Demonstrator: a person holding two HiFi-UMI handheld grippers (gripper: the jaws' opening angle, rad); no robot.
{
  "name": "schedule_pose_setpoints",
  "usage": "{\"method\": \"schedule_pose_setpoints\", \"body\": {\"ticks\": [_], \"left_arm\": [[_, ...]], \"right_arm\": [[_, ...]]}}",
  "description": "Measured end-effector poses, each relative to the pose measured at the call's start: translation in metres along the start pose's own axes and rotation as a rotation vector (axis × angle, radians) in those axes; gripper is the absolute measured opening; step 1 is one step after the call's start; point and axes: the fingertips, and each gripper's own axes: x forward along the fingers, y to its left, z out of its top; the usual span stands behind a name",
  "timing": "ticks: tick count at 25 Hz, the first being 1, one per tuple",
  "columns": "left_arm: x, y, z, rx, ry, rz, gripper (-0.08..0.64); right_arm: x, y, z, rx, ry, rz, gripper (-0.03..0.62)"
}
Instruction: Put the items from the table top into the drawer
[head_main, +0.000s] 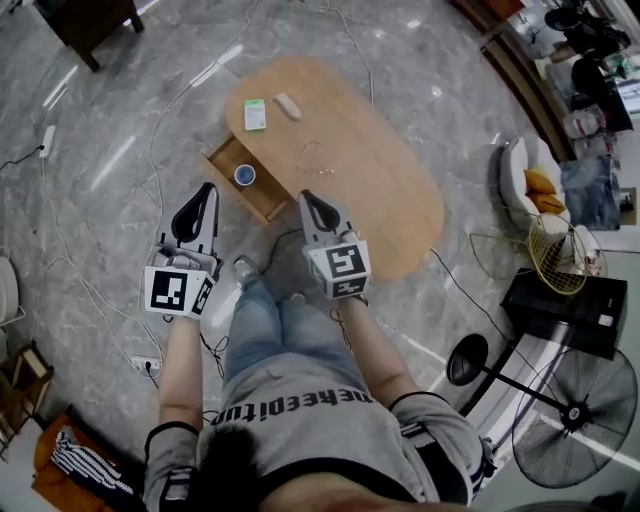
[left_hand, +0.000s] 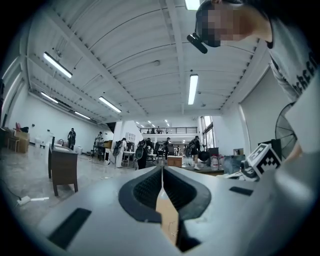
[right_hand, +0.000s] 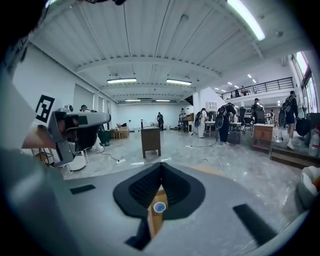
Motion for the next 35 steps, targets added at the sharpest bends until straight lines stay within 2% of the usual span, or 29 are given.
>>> {"method": "schedule_pose_setpoints", "body": {"ticks": [9, 24, 35], "left_arm": [[-0.019, -0.029, 0.048, 0.006, -0.037, 0.016, 0.012], [-0.054, -0.057, 0.098, 0.055, -0.145, 0.071, 0.012], [-0.07, -0.08, 0.123, 0.046, -0.193, 0.119, 0.012]], "right_arm": [[-0.047, 0.0, 0.05, -0.036, -0.072, 0.004, 0.002], [-0.119, -0.014, 0.11, -0.057, -0.21, -0.027, -0.003], [-0.163, -0.028, 0.132, -0.062, -0.279, -0.047, -0.003]]}}
